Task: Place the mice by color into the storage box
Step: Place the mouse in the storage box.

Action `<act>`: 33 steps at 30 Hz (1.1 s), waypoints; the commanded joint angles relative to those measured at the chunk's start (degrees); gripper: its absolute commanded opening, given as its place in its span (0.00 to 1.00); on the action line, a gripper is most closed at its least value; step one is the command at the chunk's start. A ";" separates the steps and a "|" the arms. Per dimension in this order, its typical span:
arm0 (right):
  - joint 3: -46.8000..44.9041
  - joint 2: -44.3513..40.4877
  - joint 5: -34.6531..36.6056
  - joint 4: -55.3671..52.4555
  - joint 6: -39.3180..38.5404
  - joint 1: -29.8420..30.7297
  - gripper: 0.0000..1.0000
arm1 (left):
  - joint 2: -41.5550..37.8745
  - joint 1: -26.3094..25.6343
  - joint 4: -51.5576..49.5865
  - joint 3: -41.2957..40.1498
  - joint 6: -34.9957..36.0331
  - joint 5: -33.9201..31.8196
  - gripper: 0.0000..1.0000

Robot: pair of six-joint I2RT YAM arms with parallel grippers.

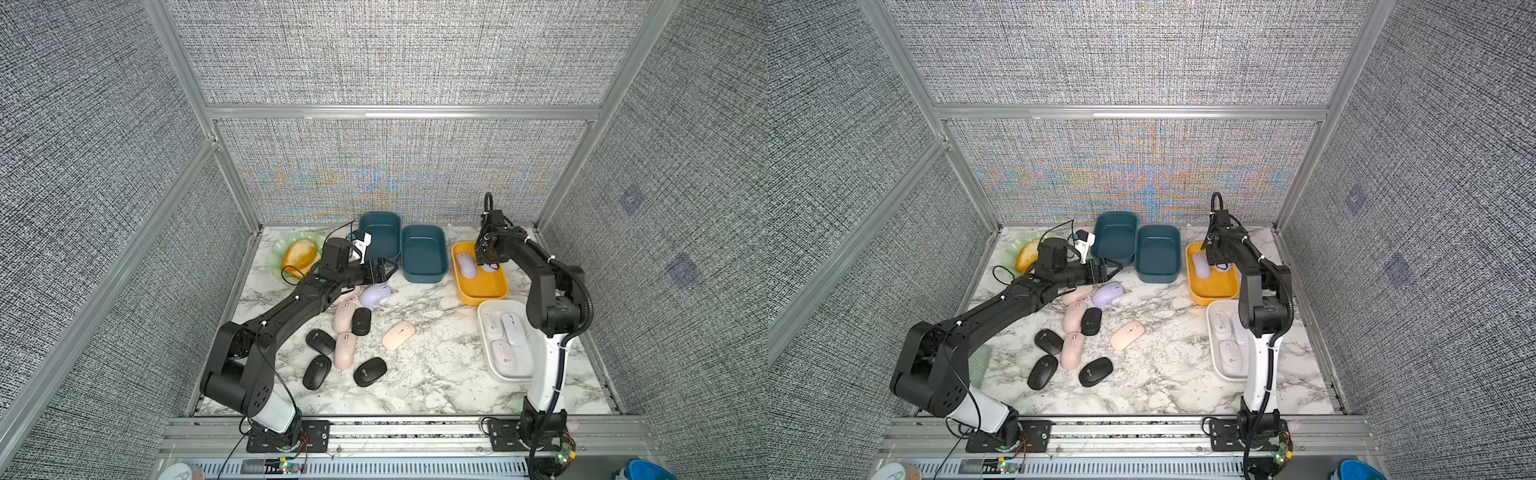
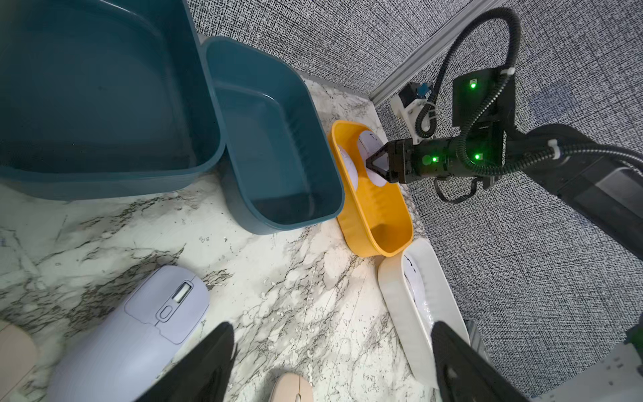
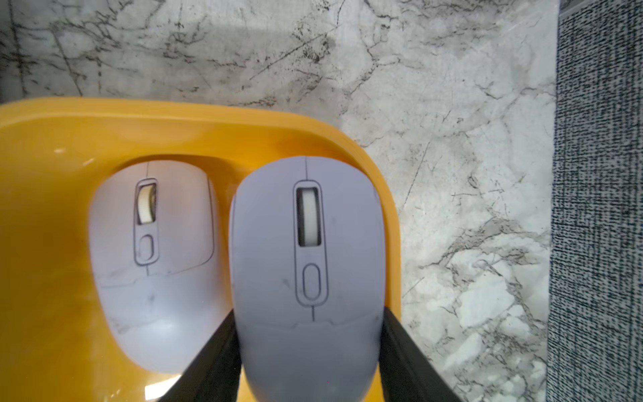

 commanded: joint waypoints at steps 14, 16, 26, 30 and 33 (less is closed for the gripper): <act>2.63 4.05 -2.50 -3.15 0.81 0.09 0.58 | 0.79 -0.07 -0.25 1.19 0.96 0.73 0.89; 2.65 4.11 -2.52 -3.18 0.95 0.08 0.59 | 0.77 -0.08 -0.25 1.20 0.89 0.81 0.89; 3.00 3.85 -1.62 -3.62 0.98 0.09 0.64 | 0.44 -0.08 -0.73 1.36 1.32 0.53 0.89; 3.23 3.18 -1.48 -3.75 1.51 0.07 0.65 | 0.61 -0.08 -2.26 2.33 2.03 0.51 0.89; 3.18 2.06 -1.47 -3.95 2.04 0.20 0.66 | 0.06 -0.08 -3.41 3.03 2.90 -0.21 0.89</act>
